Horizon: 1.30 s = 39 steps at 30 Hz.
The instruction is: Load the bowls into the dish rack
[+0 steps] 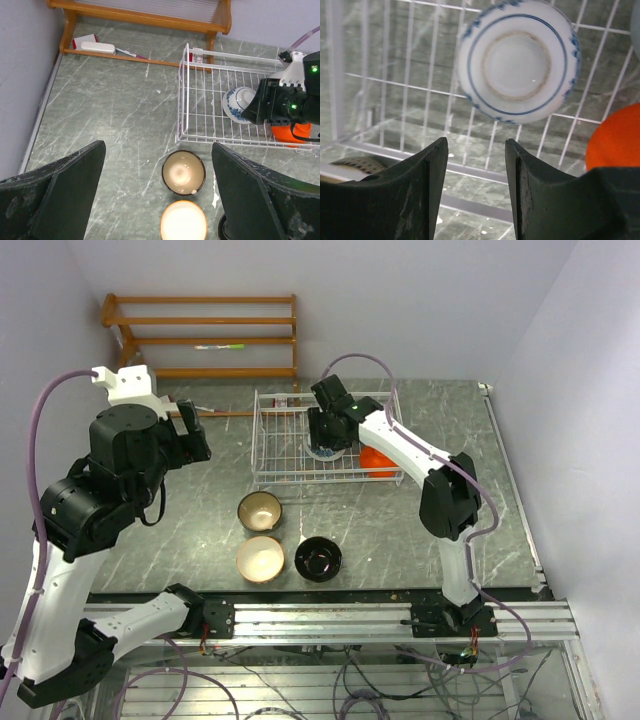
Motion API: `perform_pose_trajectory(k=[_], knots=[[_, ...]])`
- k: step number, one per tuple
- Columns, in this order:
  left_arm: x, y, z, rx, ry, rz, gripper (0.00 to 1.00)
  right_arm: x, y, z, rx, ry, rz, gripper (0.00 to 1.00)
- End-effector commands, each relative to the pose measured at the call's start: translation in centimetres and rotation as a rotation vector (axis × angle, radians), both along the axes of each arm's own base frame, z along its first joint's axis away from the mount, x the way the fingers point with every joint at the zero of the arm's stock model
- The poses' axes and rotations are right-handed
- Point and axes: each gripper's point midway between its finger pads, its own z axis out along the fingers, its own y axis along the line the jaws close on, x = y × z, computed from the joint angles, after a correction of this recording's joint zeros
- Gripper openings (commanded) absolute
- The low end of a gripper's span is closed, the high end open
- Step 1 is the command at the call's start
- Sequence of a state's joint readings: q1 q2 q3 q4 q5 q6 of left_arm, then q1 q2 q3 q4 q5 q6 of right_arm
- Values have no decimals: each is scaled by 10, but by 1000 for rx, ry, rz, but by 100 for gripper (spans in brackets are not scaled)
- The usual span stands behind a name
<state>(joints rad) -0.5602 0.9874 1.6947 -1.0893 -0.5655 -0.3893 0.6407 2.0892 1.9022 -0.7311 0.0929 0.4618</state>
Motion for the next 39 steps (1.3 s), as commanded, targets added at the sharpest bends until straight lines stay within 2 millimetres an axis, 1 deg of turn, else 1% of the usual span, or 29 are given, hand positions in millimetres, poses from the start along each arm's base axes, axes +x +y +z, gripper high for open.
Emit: perform_pose_trajectory(k=[1, 4, 15, 19, 21, 25, 31, 33, 36, 39], knots=[[-5, 7, 8, 7, -28, 13, 99, 5, -21, -9, -115, -7, -54, 50], [-5, 8, 7, 16, -25, 16, 99, 7, -18, -16, -112, -1, -47, 50], [-1, 6, 1, 35, -15, 11, 99, 37, -12, -12, -101, -85, -103, 51], [0, 7, 0, 44, -13, 14, 99, 44, -10, -24, -113, -77, -121, 51], [-1, 7, 0, 50, -11, 14, 99, 48, -10, -26, -120, -85, -132, 51], [0, 9, 0, 62, -8, 19, 99, 57, -20, -28, -154, -120, -173, 51], [2, 8, -2, 78, -2, 12, 99, 75, -47, -26, -203, -168, -263, 51], [4, 7, -2, 86, 0, 12, 99, 81, -53, -23, -207, -179, -279, 51], [6, 6, -2, 95, 1, 11, 99, 89, -56, -13, -213, -212, -281, 51], [8, 4, -2, 95, -1, 4, 99, 90, -47, 3, -172, -240, -237, 51]])
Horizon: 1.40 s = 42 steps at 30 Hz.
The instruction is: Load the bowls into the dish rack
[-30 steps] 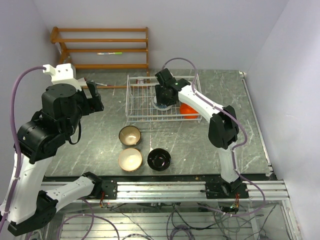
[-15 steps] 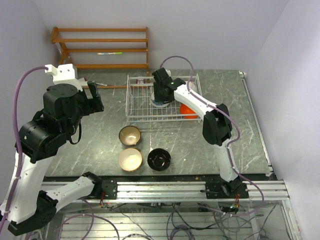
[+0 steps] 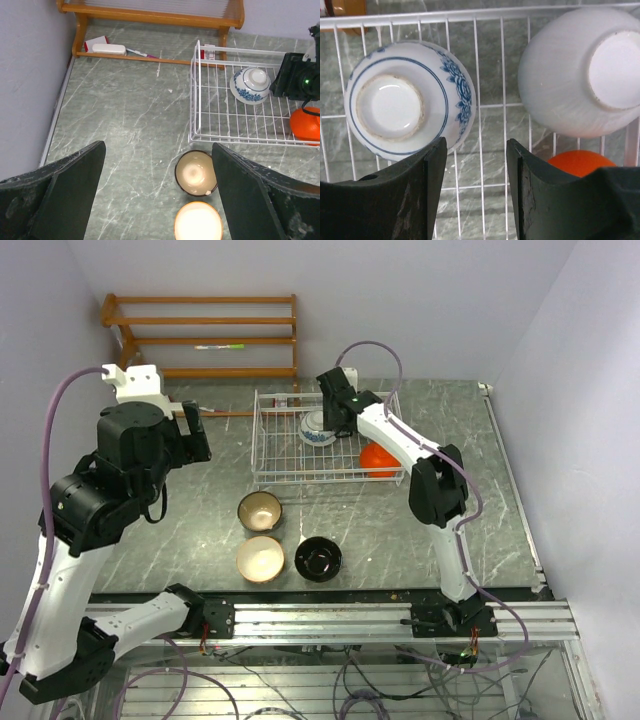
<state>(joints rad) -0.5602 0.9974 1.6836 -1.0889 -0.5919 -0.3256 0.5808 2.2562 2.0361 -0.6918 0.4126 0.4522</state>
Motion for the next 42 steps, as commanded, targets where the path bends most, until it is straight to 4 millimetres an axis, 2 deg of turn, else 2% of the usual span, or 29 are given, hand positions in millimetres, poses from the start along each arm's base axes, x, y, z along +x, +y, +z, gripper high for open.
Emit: perform_pose_trajectory(k=[1, 5, 10, 13, 16, 19, 25, 30, 34, 42], knots=[[6, -2, 4, 13, -18, 0, 99, 13, 14, 38, 62, -105, 53, 51], [8, -4, 6, 9, -24, -3, 99, 7, 51, 76, 218, -191, 218, 53], [10, -5, 6, 8, -26, -6, 99, 2, 99, 90, 358, -173, 414, 52], [10, -5, 7, 7, -25, -2, 99, -1, 116, 82, 416, -147, 463, 54], [8, -3, 8, 7, -27, 2, 99, -1, 125, 64, 434, -92, 492, 54], [6, -1, 8, 6, -27, 11, 99, -1, 131, 50, 446, -71, 521, 53], [6, 0, 6, 10, -24, 14, 99, 3, 134, 44, 461, -116, 537, 54], [9, -2, 5, 11, -24, 10, 99, 11, 123, 36, 408, -127, 469, 54], [10, -3, 4, 12, -21, 9, 99, 19, 108, 20, 332, -109, 400, 54], [12, -5, 2, 19, -14, 6, 99, 25, 99, 8, 280, -112, 365, 54]])
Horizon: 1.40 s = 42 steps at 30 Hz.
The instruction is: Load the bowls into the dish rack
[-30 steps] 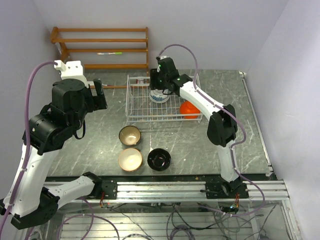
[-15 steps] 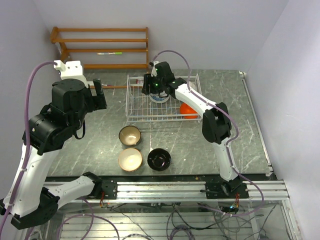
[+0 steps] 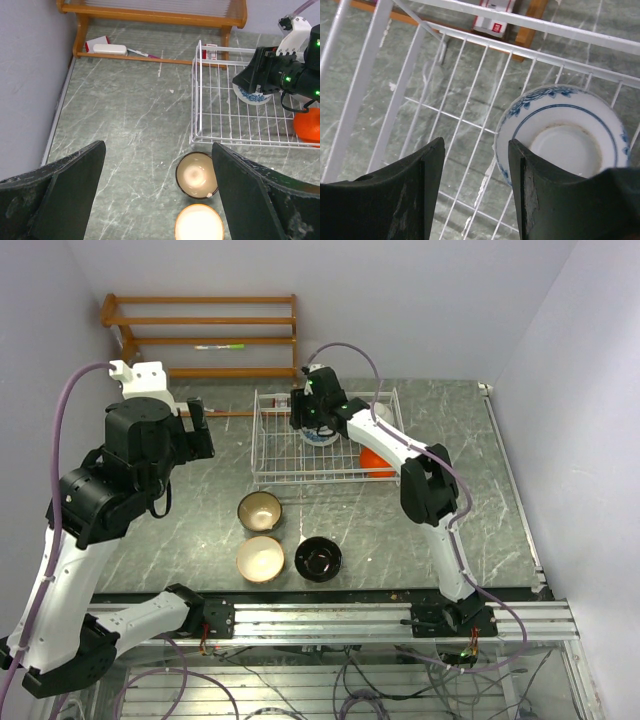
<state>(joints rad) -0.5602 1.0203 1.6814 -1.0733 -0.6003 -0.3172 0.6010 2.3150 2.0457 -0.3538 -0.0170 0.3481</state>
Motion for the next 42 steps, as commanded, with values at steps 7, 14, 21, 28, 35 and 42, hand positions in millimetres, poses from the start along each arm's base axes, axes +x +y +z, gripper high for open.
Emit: perform_pose_trajectory(k=[7, 14, 21, 28, 35, 42], knots=[[4, -1, 4, 9, -20, 4, 99, 16, -31, -16, -121, -21, -125, 54], [7, -3, 3, 12, -21, -3, 99, 27, -47, -15, -136, -45, -147, 54], [9, -5, 2, 13, -18, -6, 99, 30, -44, -4, -109, -70, -80, 54], [12, -5, 5, 11, -29, 2, 99, 1, -4, 78, 48, -176, 141, 59], [18, -7, 11, 17, -40, 6, 99, -53, -20, 129, 29, -155, 166, 59], [24, -17, 20, -37, -58, -7, 99, -184, -37, 112, -63, -50, 287, 61]])
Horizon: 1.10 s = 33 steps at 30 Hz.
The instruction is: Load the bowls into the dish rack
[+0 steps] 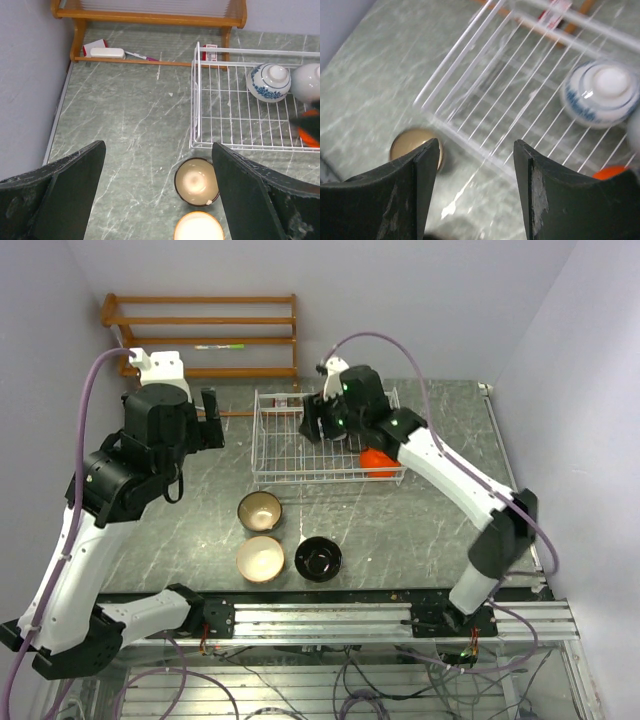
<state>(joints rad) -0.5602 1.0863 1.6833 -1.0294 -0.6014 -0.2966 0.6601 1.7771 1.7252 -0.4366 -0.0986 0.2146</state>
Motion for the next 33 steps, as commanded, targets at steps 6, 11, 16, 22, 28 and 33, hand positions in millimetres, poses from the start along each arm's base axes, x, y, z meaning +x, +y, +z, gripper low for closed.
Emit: perform_pose_trajectory(k=[6, 11, 16, 22, 28, 33], knots=[[3, -14, 41, -140, -108, -27, 99, -177, -12, -50, -180, 166, 225, 61], [1, -22, 42, -189, -101, -56, 99, -236, -12, -64, -217, 205, 323, 61], [-7, -18, 41, -222, -103, -45, 99, -283, -1, -94, -279, 243, 407, 61], [-21, -13, 43, -267, -99, -40, 99, -322, 11, -134, -328, 284, 460, 60], [-35, -7, 38, -296, -85, -37, 99, -320, 14, -163, -384, 290, 437, 60], [-43, 0, 37, -296, -83, -27, 99, -307, 17, -181, -446, 255, 399, 59]])
